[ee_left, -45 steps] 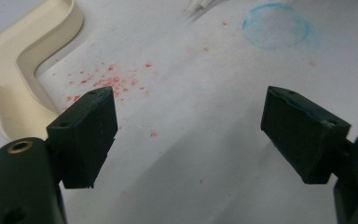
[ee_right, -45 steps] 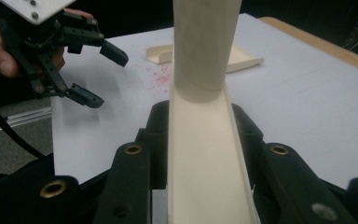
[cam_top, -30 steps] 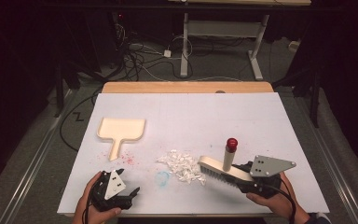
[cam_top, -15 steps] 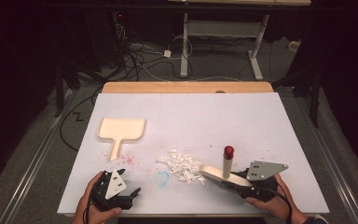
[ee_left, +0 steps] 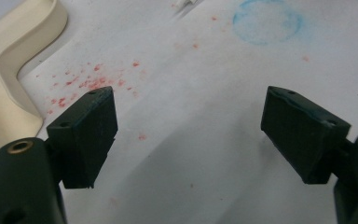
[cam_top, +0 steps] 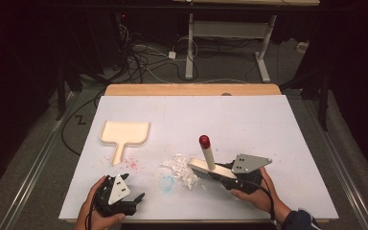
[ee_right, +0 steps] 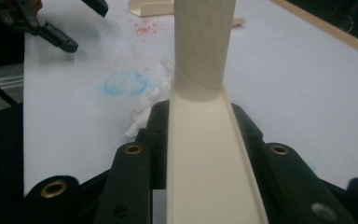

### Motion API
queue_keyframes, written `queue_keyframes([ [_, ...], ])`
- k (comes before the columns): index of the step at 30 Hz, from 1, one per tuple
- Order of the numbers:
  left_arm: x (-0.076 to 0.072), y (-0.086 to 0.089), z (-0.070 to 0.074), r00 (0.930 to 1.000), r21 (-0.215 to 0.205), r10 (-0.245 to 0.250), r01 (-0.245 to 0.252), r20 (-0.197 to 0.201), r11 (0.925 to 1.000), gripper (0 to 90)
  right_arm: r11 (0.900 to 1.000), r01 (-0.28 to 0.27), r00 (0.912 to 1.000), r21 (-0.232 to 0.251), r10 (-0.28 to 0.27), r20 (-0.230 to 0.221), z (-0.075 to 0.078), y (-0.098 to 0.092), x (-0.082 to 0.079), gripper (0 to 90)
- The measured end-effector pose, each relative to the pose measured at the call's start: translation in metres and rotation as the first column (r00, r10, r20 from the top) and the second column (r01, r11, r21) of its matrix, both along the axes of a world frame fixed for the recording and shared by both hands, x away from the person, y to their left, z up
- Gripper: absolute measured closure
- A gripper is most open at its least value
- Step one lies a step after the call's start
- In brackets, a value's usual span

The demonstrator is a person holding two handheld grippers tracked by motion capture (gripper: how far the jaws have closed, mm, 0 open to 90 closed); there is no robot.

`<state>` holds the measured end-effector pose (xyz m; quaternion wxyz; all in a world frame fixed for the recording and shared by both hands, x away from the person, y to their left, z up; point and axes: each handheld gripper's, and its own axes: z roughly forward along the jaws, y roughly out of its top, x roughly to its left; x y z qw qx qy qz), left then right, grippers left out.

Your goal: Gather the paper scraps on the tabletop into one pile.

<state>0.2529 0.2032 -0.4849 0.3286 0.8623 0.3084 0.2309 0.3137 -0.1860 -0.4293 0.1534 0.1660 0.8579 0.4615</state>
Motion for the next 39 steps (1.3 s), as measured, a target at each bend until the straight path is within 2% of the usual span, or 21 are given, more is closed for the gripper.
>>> queue_keyframes([
  [5,-0.001,0.001,0.000,1.0000,-0.001,0.003,-0.003,0.002,1.0000,17.7,1.000,-0.006,1.0000,0.027,0.006,0.007,0.006,-0.002,-0.001,67.9],
  [10,-0.002,0.002,0.001,1.0000,-0.003,0.007,-0.007,0.005,1.0000,17.7,0.999,0.012,0.9996,0.044,-0.013,0.024,0.018,-0.021,-0.010,67.9],
  [12,-0.002,0.001,0.001,1.0000,-0.001,0.007,-0.007,0.005,1.0000,17.7,0.999,0.008,0.9999,0.048,-0.008,0.010,0.020,-0.029,-0.015,67.8],
  [15,-0.002,0.001,0.002,0.9998,0.000,0.004,-0.004,0.017,1.0000,17.7,0.999,0.013,0.9999,0.034,-0.013,0.004,0.021,-0.037,-0.021,67.9],
  [16,-0.002,0.001,0.002,1.0000,-0.001,0.007,-0.007,0.006,1.0000,17.7,0.999,0.022,0.9998,0.031,-0.022,0.004,0.021,-0.042,-0.026,67.9],
  [19,-0.002,0.001,0.001,1.0000,-0.002,0.006,-0.006,0.004,1.0000,17.7,0.999,0.012,0.9999,0.030,-0.012,-0.011,0.020,-0.047,-0.030,67.9],
  [23,-0.002,0.001,0.002,1.0000,-0.001,0.007,-0.007,0.003,1.0000,17.7,1.000,0.011,0.9995,-0.003,-0.011,-0.029,0.015,-0.054,-0.040,67.9],
  [25,-0.002,0.002,0.001,1.0000,0.001,0.006,-0.006,0.002,1.0000,17.7,0.999,0.029,0.9989,-0.021,-0.030,-0.035,0.010,-0.058,-0.042,67.9],
  [28,-0.002,0.001,0.001,1.0000,0.003,0.000,0.000,0.001,1.0000,17.7,0.995,0.092,0.9957,-0.040,-0.092,-0.002,0.002,-0.062,-0.041,68.0],
  [33,-0.001,-0.001,0.001,0.9999,0.009,-0.010,0.010,-0.003,0.9999,17.7,0.992,0.128,0.9917,0.004,-0.128,-0.012,-0.008,-0.053,-0.028,68.0],
  [34,-0.001,-0.001,0.000,0.9999,0.009,-0.012,0.012,-0.004,0.9999,17.7,0.991,0.136,0.9908,0.002,-0.136,0.002,-0.009,-0.048,-0.026,68.0],
  [37,0.000,-0.002,0.000,0.9998,0.016,-0.017,0.017,-0.005,0.9997,17.7,0.992,0.123,0.9924,0.005,-0.123,-0.003,-0.013,-0.033,-0.015,68.0],
  [39,0.000,-0.001,0.000,0.9998,0.014,-0.017,0.017,-0.005,0.9998,17.7,0.994,0.112,0.9937,-0.013,-0.112,0.010,-0.014,-0.021,-0.010,68.0],
])
